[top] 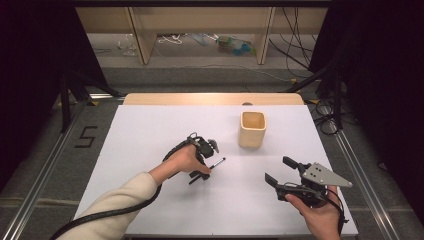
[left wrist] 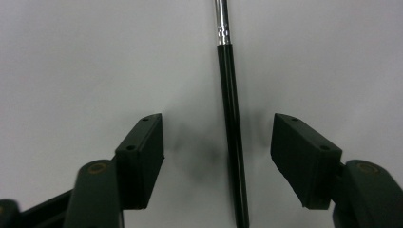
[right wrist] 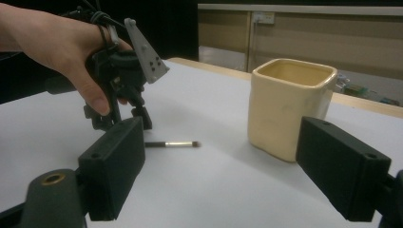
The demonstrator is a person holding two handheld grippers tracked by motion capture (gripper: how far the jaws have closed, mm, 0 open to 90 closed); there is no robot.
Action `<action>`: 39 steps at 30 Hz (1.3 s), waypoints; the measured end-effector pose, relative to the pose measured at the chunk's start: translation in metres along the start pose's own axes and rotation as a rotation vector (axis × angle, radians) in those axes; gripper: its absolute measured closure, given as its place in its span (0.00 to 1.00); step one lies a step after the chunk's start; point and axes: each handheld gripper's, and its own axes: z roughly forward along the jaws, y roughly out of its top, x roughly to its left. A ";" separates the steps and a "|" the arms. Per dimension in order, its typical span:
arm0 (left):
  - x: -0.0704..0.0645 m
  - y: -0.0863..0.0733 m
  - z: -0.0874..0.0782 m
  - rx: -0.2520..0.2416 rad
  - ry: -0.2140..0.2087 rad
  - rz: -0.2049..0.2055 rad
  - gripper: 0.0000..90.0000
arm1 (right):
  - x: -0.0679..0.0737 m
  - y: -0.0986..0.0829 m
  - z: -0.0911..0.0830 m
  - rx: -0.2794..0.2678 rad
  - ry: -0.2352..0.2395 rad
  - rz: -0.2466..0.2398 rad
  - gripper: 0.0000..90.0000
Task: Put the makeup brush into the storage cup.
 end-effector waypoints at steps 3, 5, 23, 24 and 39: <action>0.000 0.002 0.002 0.017 -0.005 -0.005 0.45 | 0.000 0.000 0.001 -0.002 -0.002 0.001 0.20; 0.000 0.003 0.002 0.020 0.004 -0.007 0.46 | 0.000 0.000 0.000 0.007 0.003 0.002 0.20; -0.007 0.013 0.002 0.090 0.011 0.014 0.70 | 0.000 0.000 0.000 0.019 0.008 -0.001 0.21; -0.007 0.014 0.002 0.093 0.011 0.011 0.72 | 0.000 0.000 0.000 0.018 0.008 -0.001 0.21; -0.007 0.015 0.001 0.113 0.013 0.005 0.93 | 0.000 -0.001 0.001 0.013 0.005 -0.005 0.21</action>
